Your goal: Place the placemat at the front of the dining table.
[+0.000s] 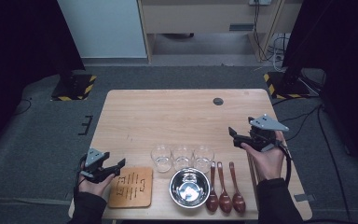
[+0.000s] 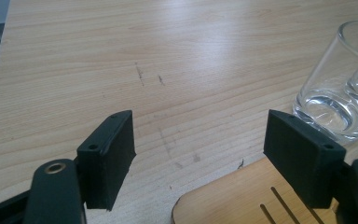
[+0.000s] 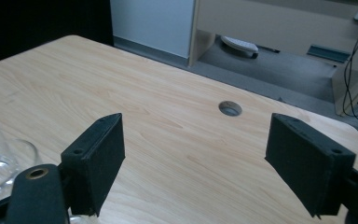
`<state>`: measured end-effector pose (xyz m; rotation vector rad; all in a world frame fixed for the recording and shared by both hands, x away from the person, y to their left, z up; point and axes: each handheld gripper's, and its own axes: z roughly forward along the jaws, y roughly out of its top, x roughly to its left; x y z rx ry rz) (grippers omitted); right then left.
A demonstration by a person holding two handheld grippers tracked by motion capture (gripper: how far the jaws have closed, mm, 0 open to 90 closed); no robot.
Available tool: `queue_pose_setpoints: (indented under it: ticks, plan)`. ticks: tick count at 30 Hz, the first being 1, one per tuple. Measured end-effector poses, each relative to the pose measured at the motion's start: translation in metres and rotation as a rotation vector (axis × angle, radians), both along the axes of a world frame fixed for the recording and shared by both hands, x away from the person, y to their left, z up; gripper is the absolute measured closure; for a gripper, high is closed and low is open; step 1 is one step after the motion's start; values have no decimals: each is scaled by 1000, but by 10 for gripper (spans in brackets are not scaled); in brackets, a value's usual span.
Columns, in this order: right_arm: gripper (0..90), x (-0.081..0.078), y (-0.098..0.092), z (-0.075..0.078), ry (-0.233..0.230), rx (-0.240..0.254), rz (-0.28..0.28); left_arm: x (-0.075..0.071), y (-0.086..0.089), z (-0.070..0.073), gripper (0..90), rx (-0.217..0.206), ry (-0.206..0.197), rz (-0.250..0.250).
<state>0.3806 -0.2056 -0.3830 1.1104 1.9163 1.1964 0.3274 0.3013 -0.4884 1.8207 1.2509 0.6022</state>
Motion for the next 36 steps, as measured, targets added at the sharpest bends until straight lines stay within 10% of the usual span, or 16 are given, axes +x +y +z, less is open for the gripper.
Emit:
queue_pose_setpoints:
  ticks: [36]
  plan:
    - [201,-11,131,36,-57,41,185,-11,7,-4,236,7,26,10]
